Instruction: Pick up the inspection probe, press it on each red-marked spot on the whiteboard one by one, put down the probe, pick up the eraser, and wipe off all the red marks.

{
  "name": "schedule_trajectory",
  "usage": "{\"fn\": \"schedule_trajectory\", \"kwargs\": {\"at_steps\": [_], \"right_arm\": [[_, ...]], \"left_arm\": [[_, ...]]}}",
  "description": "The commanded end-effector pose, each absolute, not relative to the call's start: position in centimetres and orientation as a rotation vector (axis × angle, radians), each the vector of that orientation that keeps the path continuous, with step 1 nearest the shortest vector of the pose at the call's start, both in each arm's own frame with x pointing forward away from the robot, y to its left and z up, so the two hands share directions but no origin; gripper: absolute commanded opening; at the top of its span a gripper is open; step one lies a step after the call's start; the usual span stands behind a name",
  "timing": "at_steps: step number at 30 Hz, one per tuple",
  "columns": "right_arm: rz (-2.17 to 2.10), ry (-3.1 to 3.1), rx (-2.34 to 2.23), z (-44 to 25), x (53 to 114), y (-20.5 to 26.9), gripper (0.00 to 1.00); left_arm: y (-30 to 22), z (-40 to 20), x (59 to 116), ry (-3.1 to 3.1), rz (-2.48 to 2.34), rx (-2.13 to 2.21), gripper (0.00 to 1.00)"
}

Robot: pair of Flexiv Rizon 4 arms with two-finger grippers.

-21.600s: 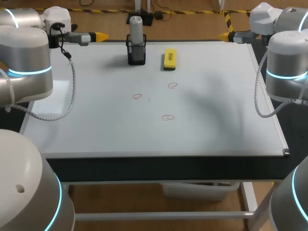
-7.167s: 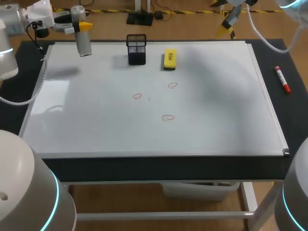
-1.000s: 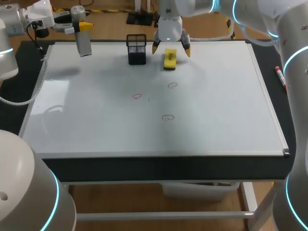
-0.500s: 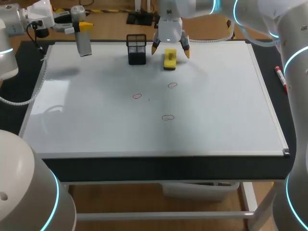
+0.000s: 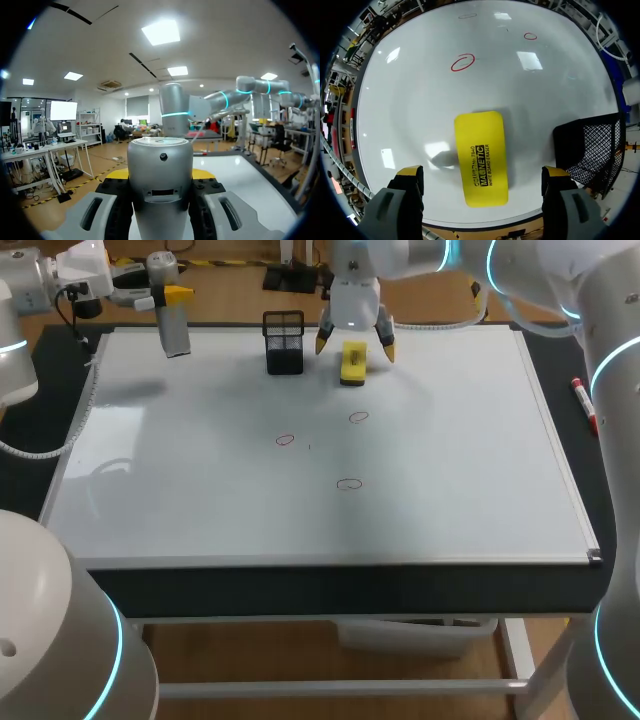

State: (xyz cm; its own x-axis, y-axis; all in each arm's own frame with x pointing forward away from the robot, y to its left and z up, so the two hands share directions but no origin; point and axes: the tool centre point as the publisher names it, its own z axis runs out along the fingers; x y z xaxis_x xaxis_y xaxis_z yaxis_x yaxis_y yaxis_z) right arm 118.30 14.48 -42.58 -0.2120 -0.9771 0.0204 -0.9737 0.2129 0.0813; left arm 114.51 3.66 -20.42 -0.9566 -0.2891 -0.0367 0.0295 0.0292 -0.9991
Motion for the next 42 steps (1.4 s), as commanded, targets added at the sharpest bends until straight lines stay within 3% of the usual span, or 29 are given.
{"fn": "schedule_trajectory", "kwargs": {"at_steps": [1,14,15,18,21,23,42], "right_arm": [[-0.439,-2.209,1.776,-43.4,119.3,14.6,1.0],[-0.445,-2.205,1.771,-43.6,119.0,14.6,1.0],[-0.445,-2.205,1.771,-43.6,119.0,14.6,0.95],[-0.446,-2.206,1.769,-43.7,118.9,14.6,0.46],[-0.445,-2.207,1.766,-43.7,118.8,14.6,0.25],[-0.444,-2.207,1.765,-43.6,118.7,14.6,0.01],[-0.374,-2.293,1.719,-40.1,117.2,13.5,0.0]], "left_arm": [[3.6,-20.2,114.3,2.073,-2.019,-0.272,0.0],[3.6,-20.2,114.3,2.073,-2.019,-0.272,0.0],[3.6,-20.2,114.3,2.073,-2.019,-0.272,0.0],[3.6,-20.2,114.3,2.073,-2.019,-0.272,0.0],[3.6,-20.2,114.3,2.073,-2.019,-0.272,0.0],[3.6,-20.2,114.3,2.073,-2.019,-0.272,0.0],[3.6,-20.2,114.3,2.073,-2.019,-0.272,0.0]]}}
